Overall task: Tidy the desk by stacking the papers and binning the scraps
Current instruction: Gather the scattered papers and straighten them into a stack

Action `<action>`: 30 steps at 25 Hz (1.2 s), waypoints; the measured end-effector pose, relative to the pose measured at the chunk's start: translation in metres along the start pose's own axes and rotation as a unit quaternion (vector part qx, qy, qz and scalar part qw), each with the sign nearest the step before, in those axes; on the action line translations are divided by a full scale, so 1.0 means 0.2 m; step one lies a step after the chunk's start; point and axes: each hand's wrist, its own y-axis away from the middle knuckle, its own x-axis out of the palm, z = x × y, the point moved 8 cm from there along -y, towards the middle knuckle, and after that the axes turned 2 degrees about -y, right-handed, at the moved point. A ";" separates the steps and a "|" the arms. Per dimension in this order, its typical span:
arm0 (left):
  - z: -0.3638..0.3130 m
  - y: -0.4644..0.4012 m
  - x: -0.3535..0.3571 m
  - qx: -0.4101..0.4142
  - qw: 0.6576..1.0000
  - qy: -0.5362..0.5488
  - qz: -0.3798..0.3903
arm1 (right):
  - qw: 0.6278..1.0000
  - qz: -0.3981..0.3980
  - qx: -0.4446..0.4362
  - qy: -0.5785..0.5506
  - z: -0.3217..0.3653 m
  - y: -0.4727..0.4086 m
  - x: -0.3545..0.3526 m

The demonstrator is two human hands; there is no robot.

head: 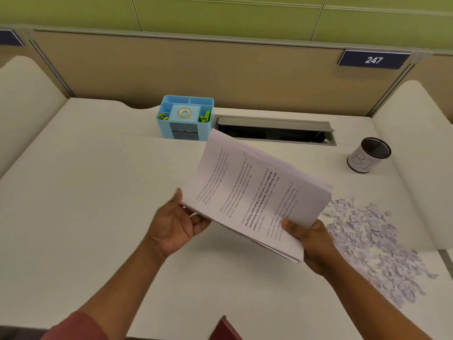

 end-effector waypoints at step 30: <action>-0.55 -0.15 -0.45 0.080 0.887 -0.425 -0.164 | 0.970 0.104 0.137 0.172 -0.32 -0.39 0.79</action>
